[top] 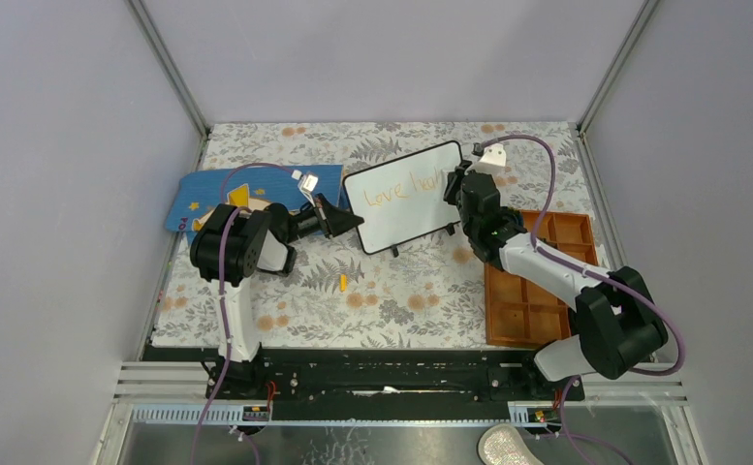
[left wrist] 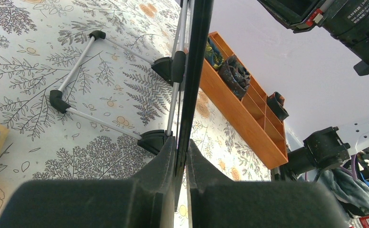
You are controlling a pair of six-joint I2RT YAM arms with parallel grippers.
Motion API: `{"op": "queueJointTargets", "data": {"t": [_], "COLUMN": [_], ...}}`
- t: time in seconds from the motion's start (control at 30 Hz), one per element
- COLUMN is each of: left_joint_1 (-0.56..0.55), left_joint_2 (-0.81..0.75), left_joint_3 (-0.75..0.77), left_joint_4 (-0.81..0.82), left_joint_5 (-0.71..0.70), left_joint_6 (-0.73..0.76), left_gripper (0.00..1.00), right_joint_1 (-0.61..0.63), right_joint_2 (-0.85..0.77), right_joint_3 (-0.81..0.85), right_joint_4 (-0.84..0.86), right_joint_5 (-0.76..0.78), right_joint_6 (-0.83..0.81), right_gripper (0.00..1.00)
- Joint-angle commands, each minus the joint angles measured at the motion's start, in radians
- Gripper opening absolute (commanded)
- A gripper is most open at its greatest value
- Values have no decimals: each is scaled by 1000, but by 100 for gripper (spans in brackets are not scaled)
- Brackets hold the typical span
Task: Write a sentence on the whiteboard
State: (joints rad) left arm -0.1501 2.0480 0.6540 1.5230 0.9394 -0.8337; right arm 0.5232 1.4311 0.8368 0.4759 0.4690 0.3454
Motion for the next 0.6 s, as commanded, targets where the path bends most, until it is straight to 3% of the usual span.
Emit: {"op": "queueJointTargets", "data": {"t": [0.0,0.57], "left_joint_1": [-3,-3], "left_joint_2": [-6,-10], "left_joint_3": [-14,-13], "left_joint_4": [-58,-57], "left_joint_5": [21,19], "left_joint_6": [-4,-5], "left_gripper": [0,0], "right_joint_1": [-7,-7], "right_joint_2": [15,-9], "right_joint_3": [51,21], "right_joint_4": [-2,-67], "right_joint_5": [-36,-12], "right_joint_6": [12,10], "right_gripper": [0,0]}}
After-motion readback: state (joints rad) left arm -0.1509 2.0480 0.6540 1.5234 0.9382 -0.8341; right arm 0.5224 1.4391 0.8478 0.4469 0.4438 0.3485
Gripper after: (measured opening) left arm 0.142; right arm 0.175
